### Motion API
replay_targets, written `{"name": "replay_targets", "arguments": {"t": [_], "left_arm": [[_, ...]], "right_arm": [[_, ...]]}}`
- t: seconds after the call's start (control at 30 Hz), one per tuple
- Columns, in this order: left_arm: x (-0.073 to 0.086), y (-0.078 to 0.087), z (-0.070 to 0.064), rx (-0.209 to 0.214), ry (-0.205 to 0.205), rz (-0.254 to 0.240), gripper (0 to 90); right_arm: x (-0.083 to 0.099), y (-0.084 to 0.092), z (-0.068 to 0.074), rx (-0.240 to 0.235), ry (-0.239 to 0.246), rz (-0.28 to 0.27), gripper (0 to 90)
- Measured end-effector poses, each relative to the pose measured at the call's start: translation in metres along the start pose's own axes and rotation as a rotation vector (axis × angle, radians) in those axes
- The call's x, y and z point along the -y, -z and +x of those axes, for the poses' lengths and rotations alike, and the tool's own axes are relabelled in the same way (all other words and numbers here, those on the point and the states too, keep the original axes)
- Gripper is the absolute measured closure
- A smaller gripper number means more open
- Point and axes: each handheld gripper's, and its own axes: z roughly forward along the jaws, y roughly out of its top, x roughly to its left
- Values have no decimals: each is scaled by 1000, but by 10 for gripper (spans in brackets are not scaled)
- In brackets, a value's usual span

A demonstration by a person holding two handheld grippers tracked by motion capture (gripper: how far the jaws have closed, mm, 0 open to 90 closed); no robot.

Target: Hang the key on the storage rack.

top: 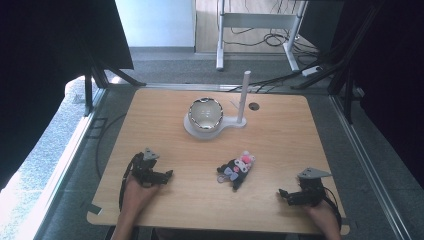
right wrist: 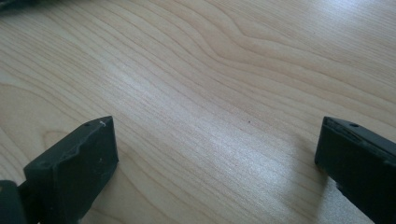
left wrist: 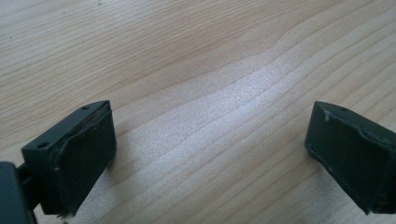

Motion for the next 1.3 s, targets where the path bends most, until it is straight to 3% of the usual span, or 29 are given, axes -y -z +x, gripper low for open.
{"name": "replay_targets", "arguments": {"t": [0.77,1.2,1.3], "left_arm": [[0,0,0,-1,0,0,19],[0,0,0,-1,0,0,19],[0,0,0,-1,0,0,19]], "right_arm": [[-2,1,0,-9,-2,21,0],[-11,7,-1,-19,41,55,0],[-17,7,-1,-40,61,76,0]]}}
